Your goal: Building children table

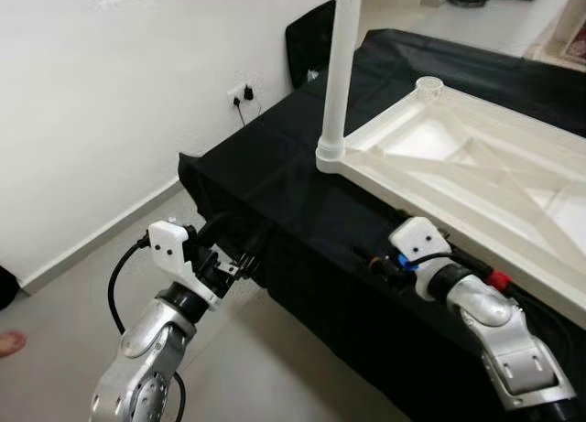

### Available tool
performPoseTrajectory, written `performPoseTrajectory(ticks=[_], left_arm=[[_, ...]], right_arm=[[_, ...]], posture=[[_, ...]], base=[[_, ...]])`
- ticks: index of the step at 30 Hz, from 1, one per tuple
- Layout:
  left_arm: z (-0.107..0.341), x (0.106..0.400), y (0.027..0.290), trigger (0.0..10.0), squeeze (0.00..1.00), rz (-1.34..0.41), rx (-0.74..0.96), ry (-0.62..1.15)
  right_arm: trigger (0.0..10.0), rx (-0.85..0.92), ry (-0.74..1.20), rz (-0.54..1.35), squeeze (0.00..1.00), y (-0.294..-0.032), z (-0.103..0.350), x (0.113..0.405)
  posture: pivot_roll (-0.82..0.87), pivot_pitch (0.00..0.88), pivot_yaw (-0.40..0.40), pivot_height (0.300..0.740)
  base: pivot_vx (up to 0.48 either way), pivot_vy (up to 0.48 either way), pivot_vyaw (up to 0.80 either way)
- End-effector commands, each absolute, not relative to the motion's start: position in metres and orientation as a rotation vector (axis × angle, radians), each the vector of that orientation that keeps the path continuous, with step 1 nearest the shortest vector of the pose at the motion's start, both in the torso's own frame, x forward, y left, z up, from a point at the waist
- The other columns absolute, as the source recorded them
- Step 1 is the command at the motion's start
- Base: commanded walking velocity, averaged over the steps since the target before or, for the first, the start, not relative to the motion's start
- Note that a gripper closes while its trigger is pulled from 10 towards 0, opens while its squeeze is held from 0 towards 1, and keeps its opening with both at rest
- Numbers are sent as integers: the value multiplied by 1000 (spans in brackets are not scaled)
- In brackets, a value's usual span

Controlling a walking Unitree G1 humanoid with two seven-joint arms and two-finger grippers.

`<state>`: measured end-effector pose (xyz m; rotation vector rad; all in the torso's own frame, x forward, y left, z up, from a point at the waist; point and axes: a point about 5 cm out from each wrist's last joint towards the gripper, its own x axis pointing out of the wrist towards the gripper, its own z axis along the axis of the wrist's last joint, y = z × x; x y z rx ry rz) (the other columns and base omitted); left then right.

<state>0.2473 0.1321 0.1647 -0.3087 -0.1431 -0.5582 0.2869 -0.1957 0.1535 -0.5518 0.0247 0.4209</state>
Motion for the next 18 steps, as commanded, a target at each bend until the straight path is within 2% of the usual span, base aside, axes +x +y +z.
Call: performPoseTrajectory(ticks=[1,9,18], left_arm=[[162,247,133,10000,0,-561,-304,-138],[164,251,127,10000,0,-588,-315,-147],[165,254,120,10000,0,-621,-322,-150]], right_arm=[[10000,-534,4,431,0,-194,160,288],[10000,-545,-16,360,0,-210,172,290],[10000,-560,-12,351,0,-210,170,290]], posture=[[-65,108,-7,740],[-99,101,5,740],[-101,109,20,740]], base=[[0,0,0],[0,0,0],[0,0,0]])
